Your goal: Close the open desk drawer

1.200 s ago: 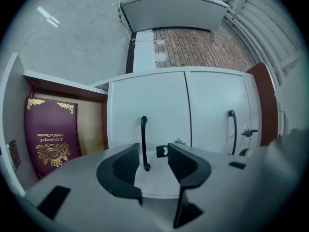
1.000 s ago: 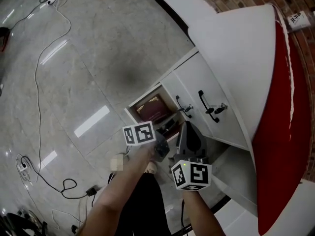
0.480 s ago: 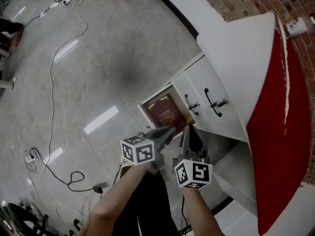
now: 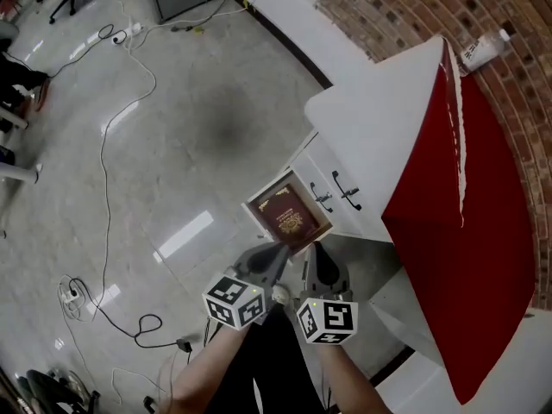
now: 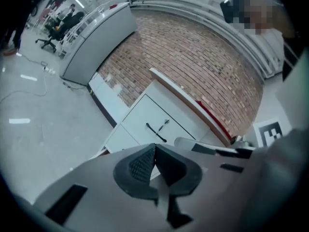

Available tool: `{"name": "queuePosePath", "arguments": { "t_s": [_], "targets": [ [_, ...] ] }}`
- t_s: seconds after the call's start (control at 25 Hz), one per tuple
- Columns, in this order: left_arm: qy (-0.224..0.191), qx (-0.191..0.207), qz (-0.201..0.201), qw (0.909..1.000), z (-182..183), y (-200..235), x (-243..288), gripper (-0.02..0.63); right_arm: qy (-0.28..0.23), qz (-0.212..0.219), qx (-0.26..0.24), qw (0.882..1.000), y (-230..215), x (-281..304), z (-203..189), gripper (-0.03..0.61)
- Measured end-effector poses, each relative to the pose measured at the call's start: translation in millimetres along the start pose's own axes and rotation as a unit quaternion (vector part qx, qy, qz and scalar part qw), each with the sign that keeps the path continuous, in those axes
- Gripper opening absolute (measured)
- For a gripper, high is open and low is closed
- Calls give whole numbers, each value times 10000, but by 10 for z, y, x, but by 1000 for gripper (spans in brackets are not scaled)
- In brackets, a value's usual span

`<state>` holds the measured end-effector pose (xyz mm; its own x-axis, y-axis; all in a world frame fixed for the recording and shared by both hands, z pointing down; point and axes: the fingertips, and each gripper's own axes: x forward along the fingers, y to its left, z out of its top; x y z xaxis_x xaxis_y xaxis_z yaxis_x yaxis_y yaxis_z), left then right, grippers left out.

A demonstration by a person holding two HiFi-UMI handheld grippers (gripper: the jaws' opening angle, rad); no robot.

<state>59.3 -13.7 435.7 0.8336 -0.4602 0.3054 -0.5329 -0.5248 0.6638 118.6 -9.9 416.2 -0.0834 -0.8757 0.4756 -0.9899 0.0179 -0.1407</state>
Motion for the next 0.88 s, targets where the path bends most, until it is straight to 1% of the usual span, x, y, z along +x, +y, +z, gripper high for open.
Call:
{"name": "queuePosePath", "arguments": {
  "t_s": [0.12, 0.24, 0.32, 0.48, 0.76, 0.88],
  "targets": [
    [-48, 552, 171, 9983, 270, -161, -189, 11, -112, 74, 64, 9999, 119, -146, 185, 12],
    [-273, 899, 229, 9953, 503, -351, -345, 11, -189, 77, 116, 9997, 172, -308, 318, 11],
    [-375, 1021, 201, 9939, 594, -462, -440, 11, -201, 62, 161, 9996, 208, -404, 361, 12],
    [-438, 1243, 187, 9911, 733, -627, -588, 11, -188, 36, 262, 9995, 235, -542, 451, 12],
    [-639, 1863, 220, 9802, 974, -872, -790, 11, -421, -25, 166, 9990, 258, -755, 683, 12],
    [-659, 1910, 223, 9791, 972, -883, -802, 11, -451, -29, 202, 9988, 263, -766, 683, 12]
  ]
}}
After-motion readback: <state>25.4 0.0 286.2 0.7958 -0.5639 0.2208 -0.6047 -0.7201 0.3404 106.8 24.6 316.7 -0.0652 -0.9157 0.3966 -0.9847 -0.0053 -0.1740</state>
